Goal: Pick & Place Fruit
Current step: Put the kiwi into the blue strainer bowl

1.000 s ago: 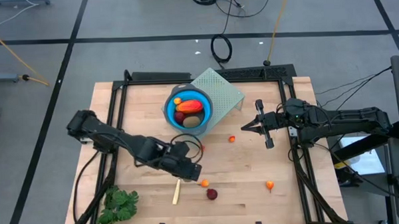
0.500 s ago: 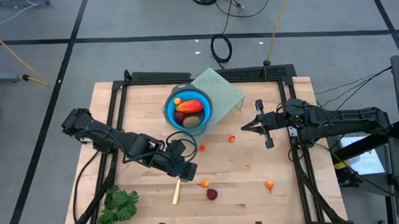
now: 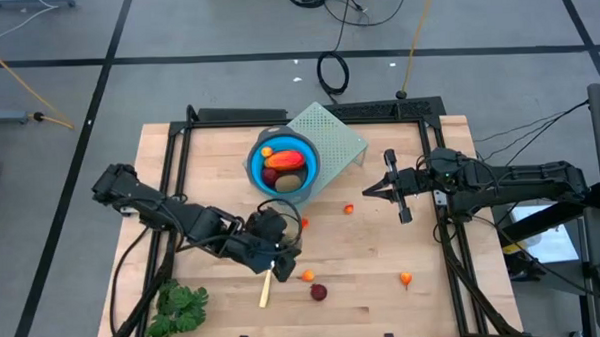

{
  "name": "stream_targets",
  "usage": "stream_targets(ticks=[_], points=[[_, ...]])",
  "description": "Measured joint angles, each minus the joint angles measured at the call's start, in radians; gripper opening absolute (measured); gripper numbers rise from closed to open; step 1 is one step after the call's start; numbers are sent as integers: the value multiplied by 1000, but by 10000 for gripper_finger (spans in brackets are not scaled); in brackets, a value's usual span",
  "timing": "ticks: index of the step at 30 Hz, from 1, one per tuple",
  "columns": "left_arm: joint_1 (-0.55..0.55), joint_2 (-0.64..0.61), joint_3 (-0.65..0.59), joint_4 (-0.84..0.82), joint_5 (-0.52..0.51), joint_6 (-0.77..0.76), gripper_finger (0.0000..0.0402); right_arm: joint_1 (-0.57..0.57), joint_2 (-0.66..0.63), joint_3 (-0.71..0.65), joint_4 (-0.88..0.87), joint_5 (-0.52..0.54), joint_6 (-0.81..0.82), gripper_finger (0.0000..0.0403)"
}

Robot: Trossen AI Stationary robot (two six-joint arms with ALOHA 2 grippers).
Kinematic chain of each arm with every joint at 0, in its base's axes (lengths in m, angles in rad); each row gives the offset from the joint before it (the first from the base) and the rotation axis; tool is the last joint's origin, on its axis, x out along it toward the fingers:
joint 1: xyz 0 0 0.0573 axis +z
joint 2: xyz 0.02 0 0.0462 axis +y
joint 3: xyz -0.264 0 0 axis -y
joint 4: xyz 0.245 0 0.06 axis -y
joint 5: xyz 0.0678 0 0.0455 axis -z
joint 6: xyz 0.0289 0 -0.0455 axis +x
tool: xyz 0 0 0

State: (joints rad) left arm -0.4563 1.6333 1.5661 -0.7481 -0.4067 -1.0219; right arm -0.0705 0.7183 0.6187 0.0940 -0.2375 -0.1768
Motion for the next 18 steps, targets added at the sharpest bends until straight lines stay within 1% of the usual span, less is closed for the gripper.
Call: stream_targets(ticks=[2, 8, 18], points=[[-7, 0, 0, 5, -37, 71, 216, 0, 0, 0, 0, 0, 0, 4], [-11, 0, 0, 4, -76, 196, 216, 0, 0, 0, 0, 0, 0, 4], [-10, 0, 0, 5, -152, 338, 216, 0, 0, 0, 0, 0, 0, 4]])
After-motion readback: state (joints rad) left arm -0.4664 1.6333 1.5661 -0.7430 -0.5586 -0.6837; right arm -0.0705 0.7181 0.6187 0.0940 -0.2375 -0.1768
